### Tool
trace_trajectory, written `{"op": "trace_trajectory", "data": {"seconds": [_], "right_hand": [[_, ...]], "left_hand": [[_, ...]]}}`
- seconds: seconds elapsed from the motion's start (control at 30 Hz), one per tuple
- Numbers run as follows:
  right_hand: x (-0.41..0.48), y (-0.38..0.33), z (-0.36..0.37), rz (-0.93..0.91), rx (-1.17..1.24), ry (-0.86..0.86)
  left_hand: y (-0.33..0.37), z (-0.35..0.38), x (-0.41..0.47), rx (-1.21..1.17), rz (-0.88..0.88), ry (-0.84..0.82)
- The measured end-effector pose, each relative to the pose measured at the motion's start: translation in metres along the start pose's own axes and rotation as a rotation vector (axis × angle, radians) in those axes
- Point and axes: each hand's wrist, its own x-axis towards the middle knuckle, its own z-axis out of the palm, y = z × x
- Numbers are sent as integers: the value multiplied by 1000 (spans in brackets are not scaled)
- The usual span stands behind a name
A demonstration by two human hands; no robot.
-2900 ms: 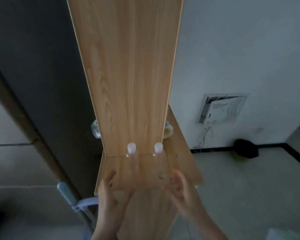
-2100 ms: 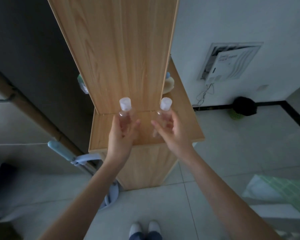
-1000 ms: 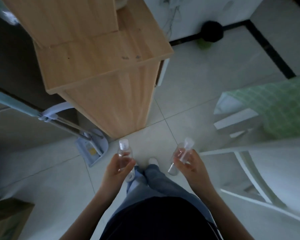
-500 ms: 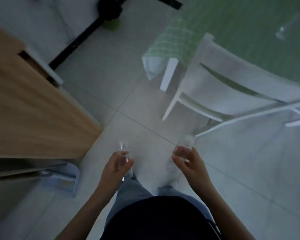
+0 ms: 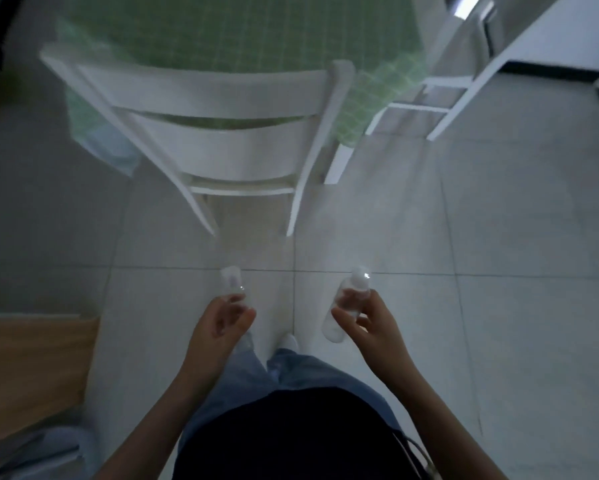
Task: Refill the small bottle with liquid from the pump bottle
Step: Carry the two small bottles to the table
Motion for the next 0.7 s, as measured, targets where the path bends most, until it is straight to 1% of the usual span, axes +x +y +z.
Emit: {"op": "trace_trajectory", "data": {"seconds": [0.17, 0.33, 0.43, 0.57, 0.7], "right_hand": [[15, 11, -30, 46, 69, 126], [53, 3, -52, 57, 143, 268], [81, -9, -65, 61, 170, 353], [116, -28, -82, 76, 228, 484], [144, -42, -100, 88, 280, 556]], "left_hand": [[32, 40, 35, 104, 33, -179], [66, 80, 88, 201, 67, -356], [89, 109, 127, 232, 92, -441], [123, 145, 171, 217, 82, -532], [149, 171, 206, 251, 78, -603]]}}
